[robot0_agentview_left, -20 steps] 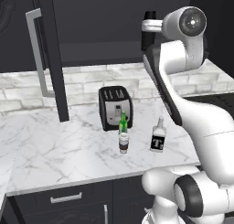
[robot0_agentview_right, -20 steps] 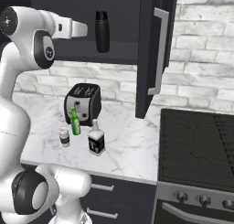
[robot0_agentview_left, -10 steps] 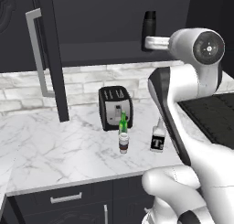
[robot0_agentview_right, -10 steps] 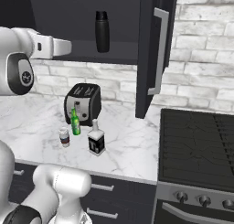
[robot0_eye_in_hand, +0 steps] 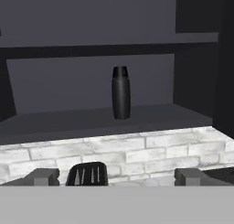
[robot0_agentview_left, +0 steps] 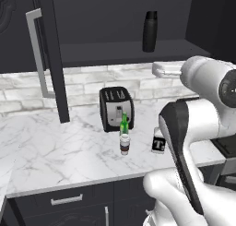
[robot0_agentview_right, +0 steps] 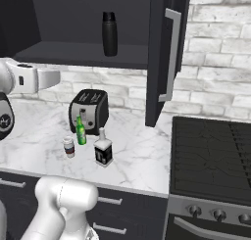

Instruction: Sort all alcoholic drinks to one cabinet, and non-alcoholic drinks to the other.

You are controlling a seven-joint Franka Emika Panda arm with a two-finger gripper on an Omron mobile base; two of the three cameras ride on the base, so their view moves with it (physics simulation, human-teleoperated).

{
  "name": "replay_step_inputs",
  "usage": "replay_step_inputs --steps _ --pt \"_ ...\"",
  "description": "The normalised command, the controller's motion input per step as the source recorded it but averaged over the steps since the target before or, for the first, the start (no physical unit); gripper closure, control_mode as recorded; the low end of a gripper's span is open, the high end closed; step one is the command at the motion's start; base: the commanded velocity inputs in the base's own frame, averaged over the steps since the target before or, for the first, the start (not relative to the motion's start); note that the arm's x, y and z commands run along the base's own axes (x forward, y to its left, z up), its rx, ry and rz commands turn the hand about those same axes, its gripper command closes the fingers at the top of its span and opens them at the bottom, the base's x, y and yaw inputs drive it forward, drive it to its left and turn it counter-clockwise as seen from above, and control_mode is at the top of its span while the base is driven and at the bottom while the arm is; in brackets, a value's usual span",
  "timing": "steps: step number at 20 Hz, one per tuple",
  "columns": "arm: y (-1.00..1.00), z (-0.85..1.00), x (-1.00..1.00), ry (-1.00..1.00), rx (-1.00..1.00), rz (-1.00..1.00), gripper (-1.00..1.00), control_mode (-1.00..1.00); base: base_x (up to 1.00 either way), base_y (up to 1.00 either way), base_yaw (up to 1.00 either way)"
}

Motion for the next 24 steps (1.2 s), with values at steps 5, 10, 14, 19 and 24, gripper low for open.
replay_step_inputs --steps 5,10,14,19,24 --pt "0.11 -0.32 -0.52 0.08 0.0 0.09 -1.0 -1.0 0.0 0.0 0.0" --pt "0.09 -0.31 -0.4 0.12 0.0 0.09 -1.0 -1.0 0.0 0.0 0.0" --pt "0.14 -0.29 -0.31 0.17 0.0 0.08 -1.0 -1.0 0.0 0.0 0.0" --pt "0.18 -0.23 -0.2 0.23 0.01 0.09 -1.0 -1.0 0.0 0.0 0.0" --pt "0.2 -0.21 -0.09 0.26 0.01 0.08 -1.0 -1.0 0.0 0.0 0.0"
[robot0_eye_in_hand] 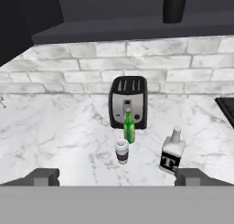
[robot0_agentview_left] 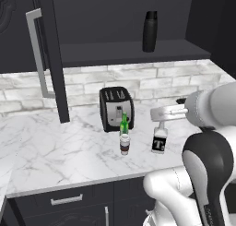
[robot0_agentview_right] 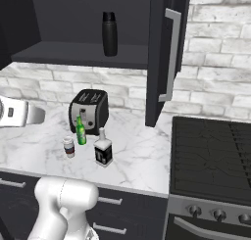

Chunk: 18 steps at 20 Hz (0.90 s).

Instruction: Sort all alcoholic drinks to one cabinet, and non-alcoholic drinks to the other.

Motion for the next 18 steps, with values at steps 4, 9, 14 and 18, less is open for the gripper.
replay_step_inputs --steps 4,9,14,18 --pt "0.22 -0.34 -0.05 0.21 0.0 0.07 -1.0 -1.0 0.0 0.0 0.0" --pt "0.24 -0.46 0.0 0.14 0.0 0.03 -1.0 -1.0 0.0 0.0 0.0" --pt "0.08 -0.43 0.08 0.03 -0.03 0.0 -1.0 -1.0 0.0 0.0 0.0" --pt "0.0 -0.24 0.13 0.06 0.0 0.0 -1.0 -1.0 0.0 0.0 0.0"
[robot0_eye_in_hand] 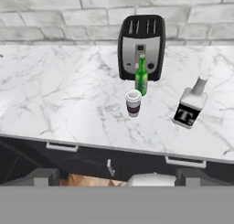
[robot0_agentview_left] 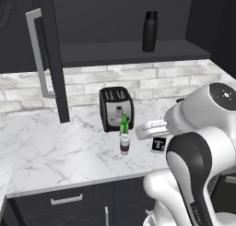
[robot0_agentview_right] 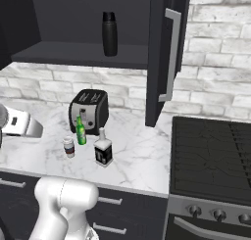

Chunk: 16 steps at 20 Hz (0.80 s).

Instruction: Sort all alcoholic drinks to one cabinet, and non-alcoholic drinks to the other.

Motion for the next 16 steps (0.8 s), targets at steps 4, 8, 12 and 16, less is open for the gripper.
replay_step_inputs --steps 4,8,12,16 --pt "-0.04 -0.14 0.18 0.1 0.0 0.0 -1.0 -1.0 0.0 0.0 0.0" --pt "0.0 -0.24 0.27 0.12 -0.03 0.0 -1.0 -1.0 0.0 0.0 0.0" --pt "0.05 -0.3 0.3 0.1 -0.09 0.0 -1.0 -1.0 0.0 0.0 0.0" --pt "0.07 -0.37 0.28 0.06 -0.1 0.0 -1.0 -1.0 0.0 0.0 0.0"
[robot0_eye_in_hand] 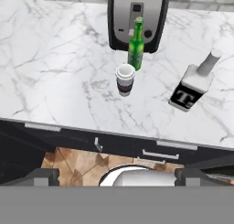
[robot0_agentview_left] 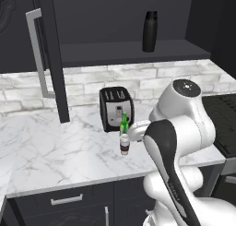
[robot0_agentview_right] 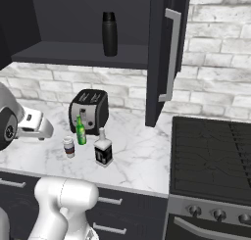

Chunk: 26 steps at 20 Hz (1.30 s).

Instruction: Sort all alcoholic drinks to one cabinet, and non-alcoholic drinks to the other.

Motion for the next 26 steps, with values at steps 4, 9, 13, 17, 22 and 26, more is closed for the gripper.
replay_step_inputs --steps 4,9,13,17,22,26 --pt "0.03 -0.38 0.27 0.03 -0.09 0.0 -1.0 -1.0 0.0 0.0 0.0" --pt "0.0 -0.3 0.35 0.02 -0.04 0.01 -1.0 -1.0 0.0 0.0 0.0" --pt "0.0 -0.24 0.38 0.02 -0.01 0.03 -1.0 -1.0 0.0 0.0 0.0" --pt "0.0 -0.25 0.38 0.04 0.0 0.03 -1.0 -1.0 0.0 0.0 0.0" --pt "0.0 -0.3 0.37 0.06 0.0 0.04 -1.0 -1.0 0.0 0.0 0.0" --pt "0.0 -0.34 0.35 0.06 0.0 0.04 -1.0 -1.0 0.0 0.0 0.0"
